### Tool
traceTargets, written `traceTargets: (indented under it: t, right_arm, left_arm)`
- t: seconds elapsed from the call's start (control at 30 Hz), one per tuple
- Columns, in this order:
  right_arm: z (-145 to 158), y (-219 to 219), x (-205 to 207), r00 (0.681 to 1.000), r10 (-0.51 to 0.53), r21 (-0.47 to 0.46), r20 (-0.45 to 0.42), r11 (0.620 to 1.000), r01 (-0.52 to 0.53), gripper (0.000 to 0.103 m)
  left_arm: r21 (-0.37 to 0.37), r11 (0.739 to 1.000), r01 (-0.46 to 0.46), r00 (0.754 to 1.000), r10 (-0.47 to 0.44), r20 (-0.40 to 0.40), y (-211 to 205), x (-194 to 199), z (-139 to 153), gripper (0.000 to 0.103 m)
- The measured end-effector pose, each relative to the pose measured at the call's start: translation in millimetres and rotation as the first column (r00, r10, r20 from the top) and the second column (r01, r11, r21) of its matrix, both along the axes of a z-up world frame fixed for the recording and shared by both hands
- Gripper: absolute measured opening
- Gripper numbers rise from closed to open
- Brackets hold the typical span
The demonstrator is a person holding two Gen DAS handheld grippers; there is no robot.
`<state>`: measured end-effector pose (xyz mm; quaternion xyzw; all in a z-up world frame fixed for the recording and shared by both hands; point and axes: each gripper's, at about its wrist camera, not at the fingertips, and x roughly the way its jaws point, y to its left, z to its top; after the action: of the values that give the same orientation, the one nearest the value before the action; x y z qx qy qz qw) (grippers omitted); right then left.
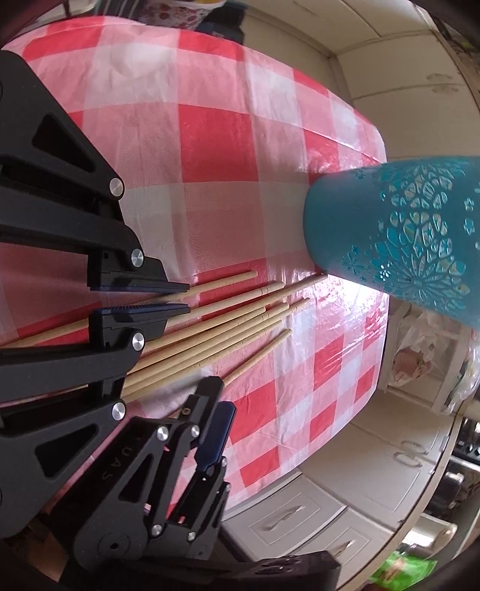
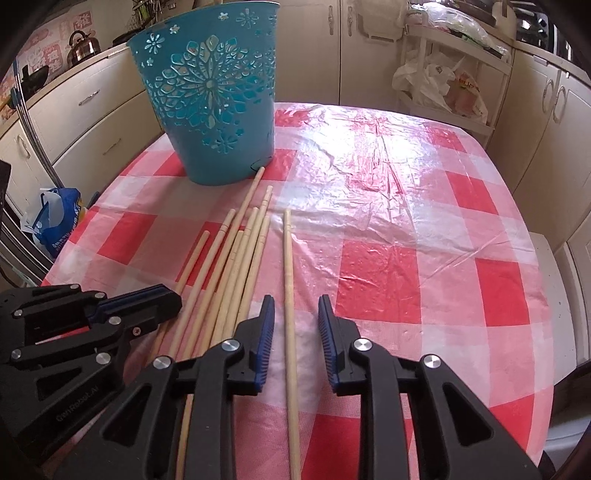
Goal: Organize utensils
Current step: 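Move the right gripper back to the sticks and grasp another stick, then lift the held stick with the right gripper toward the basket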
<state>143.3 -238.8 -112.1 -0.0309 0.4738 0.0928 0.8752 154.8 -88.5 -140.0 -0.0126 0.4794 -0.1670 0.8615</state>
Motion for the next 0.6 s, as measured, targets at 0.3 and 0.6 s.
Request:
traceTargets:
  t: [0.3,0.6]
  right_arm:
    - [4,-11,-5,0.998,-0.057,0.08,-0.036,0.995,0.06,0.012]
    - [0,12,18,0.998,0.051,-0.033,-0.03,0.998,-0.052,0.031]
  left_arm:
    - [-0.021,1.0,0.022,0.999,-0.023,-0.037,39,21,1,0.004]
    - [-0.037,0.999,0.014,0.999,-0.016,-0.052,45,24,0,0.005]
